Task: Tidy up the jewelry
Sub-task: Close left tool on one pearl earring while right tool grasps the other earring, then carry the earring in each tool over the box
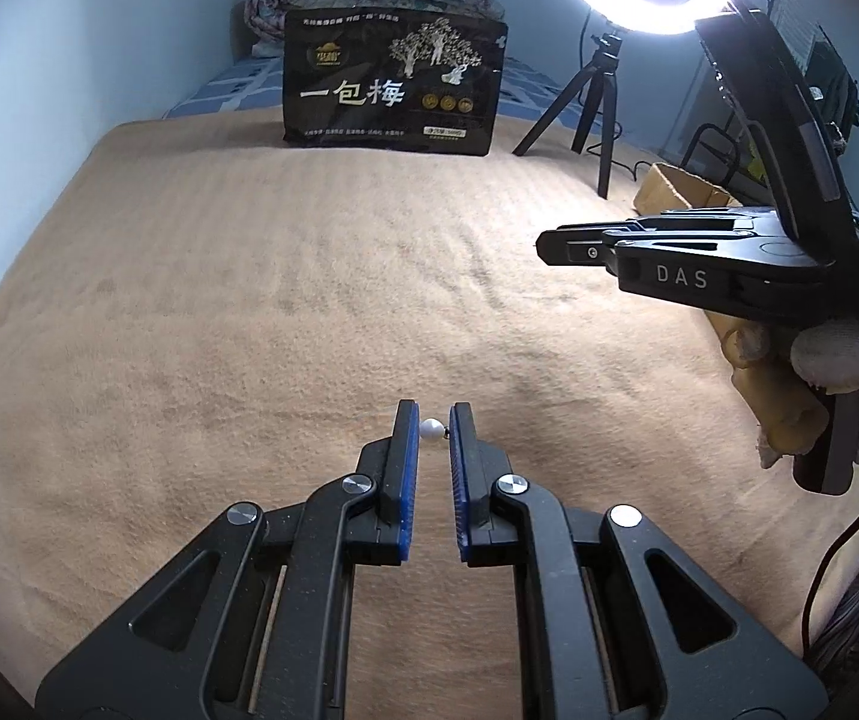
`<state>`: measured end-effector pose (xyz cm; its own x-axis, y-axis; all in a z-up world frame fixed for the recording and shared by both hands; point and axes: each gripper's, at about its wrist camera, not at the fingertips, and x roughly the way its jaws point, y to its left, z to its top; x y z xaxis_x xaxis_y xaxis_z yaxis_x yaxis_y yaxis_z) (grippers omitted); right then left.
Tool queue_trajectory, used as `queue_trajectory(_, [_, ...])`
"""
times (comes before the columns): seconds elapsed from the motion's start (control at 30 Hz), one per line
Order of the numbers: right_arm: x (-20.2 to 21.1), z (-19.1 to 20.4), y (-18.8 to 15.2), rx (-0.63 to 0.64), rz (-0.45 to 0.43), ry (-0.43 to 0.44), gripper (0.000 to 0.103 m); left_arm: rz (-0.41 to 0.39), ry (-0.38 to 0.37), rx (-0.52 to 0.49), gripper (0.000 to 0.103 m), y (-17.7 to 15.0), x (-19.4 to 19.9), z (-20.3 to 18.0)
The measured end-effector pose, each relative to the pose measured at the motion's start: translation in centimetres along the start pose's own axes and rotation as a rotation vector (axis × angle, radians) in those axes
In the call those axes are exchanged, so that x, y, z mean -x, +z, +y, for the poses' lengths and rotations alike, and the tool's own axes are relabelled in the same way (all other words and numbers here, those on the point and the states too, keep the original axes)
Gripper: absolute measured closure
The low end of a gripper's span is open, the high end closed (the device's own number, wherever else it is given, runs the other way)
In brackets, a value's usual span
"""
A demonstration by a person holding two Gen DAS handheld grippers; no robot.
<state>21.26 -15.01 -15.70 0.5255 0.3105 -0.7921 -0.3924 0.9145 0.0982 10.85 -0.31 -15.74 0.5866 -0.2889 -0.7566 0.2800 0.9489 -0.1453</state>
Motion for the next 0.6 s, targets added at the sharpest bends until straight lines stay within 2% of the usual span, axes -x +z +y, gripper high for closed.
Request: queue_trajectory(0.6, [7.6,-3.3,-2.4,-0.021,-0.053,-0.046,0.095,-0.047,-0.047,-0.073,0.094,1.6,2.1,-5.8])
